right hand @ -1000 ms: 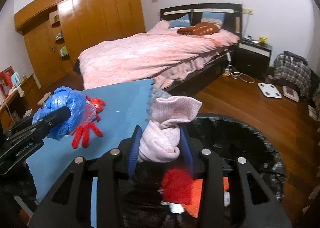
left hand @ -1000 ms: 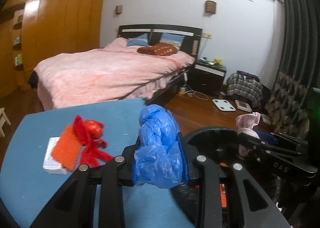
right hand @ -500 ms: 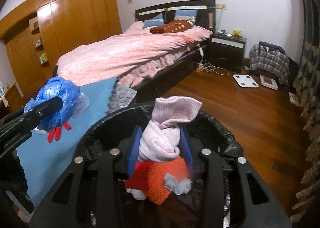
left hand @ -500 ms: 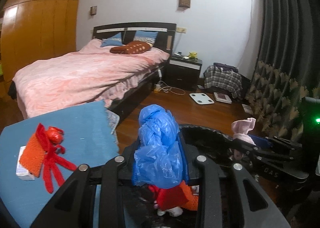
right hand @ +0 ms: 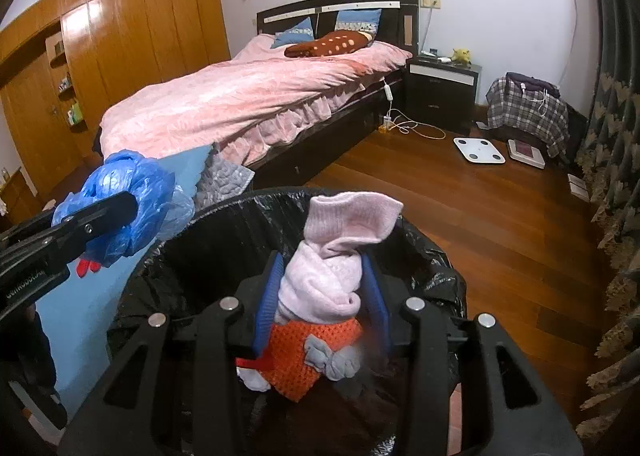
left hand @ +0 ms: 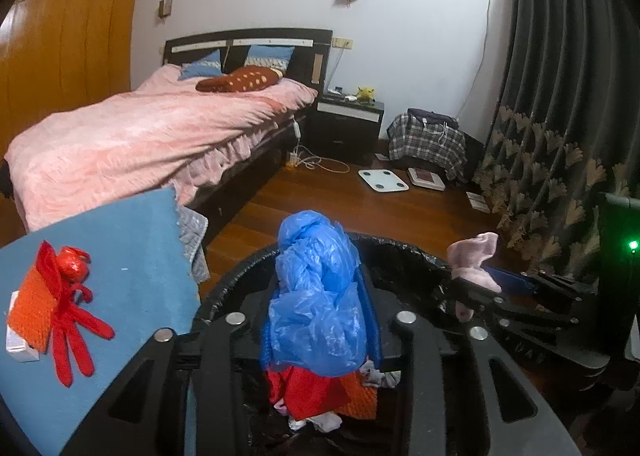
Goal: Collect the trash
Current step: 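Carry the blue bag and pink sock over the bin and open both grippers, then move both grippers back to the table, left gripper toward the white box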
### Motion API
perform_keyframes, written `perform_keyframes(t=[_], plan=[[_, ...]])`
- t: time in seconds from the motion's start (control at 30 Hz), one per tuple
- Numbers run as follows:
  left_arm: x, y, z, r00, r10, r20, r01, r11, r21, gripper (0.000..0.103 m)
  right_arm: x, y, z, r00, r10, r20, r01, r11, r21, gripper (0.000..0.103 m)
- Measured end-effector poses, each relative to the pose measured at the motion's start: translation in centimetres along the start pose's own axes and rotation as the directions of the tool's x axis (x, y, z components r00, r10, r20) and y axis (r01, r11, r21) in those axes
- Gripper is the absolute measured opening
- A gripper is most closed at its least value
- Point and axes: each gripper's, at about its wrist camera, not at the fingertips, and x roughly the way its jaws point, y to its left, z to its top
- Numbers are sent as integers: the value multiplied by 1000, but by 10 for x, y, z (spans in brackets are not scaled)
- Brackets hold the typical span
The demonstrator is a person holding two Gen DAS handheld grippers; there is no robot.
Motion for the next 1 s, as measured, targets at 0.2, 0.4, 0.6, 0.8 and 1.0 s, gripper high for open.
perform_keyframes(t=[0.2,0.4,0.6,0.8,1.0], plan=[[-4,12,-2,1000,27,7,-27,999,-24,58,0,-1,-2,999,-37,7,37,999,-2,72],[-13,28,-2,994,103,22,-102,994,-27,85,-3,6,0,999,-37,24,37,999,3,96],[-28,62,-11,983,183,17,-182,982,-52,90,-4,20,7,999,-8,33,8,1000,0,96],[-49,104,-30,961,275,5,-273,956,-110,91,-2,51,17,998,49,49,-48,999,-26,97],[-75,149,-47,928,374,-3,-369,915,-160,91,8,97,29,990,124,62,-119,990,-79,97]])
